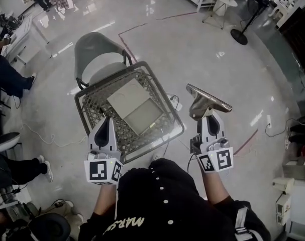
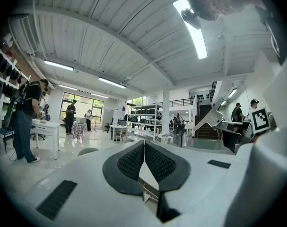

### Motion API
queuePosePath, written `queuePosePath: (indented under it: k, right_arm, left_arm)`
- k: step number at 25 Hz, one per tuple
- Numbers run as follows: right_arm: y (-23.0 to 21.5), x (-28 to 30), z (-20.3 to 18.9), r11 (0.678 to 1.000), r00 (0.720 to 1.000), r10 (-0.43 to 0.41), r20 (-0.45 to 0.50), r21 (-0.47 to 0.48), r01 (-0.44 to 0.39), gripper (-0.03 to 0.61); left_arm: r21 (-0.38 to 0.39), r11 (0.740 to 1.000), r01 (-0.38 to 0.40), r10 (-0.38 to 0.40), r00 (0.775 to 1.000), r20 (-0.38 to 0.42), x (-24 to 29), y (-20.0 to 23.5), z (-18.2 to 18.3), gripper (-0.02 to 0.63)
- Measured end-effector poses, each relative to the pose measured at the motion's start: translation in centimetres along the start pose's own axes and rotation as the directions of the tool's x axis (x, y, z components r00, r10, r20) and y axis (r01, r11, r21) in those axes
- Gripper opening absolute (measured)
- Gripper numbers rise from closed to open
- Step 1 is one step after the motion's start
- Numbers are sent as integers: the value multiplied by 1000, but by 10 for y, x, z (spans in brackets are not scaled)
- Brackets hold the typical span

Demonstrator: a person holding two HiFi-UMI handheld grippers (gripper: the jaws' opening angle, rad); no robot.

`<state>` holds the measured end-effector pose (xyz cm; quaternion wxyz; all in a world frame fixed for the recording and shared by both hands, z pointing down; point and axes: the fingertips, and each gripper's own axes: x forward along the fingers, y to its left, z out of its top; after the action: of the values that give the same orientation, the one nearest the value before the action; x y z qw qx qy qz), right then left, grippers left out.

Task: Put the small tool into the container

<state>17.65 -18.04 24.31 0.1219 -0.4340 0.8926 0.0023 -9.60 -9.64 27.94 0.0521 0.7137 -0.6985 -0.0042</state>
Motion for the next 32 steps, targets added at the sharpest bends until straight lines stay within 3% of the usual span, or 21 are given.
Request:
queuePosePath:
  k: [10, 20, 27, 32]
  right_arm:
    - [-5, 38, -29, 998, 996, 60, -62, 26, -59, 14]
    - [24, 61, -72, 991, 975, 136, -174, 6, -137, 14]
    - [36, 69, -139, 979, 938, 176, -298, -47, -199, 14]
    - [38, 59, -207, 957, 861, 227, -455, -63, -285, 14]
  left_arm:
    - [-18, 999, -47, 46, 997, -55, 13, 13, -16, 28]
    - [-66, 998, 4, -11, 995, -100, 16, 24, -33, 28]
    - [-122, 993, -3, -18, 985, -170, 9, 21, -69, 28]
    - [-168, 986, -18, -22, 972, -234, 4, 5, -95, 28]
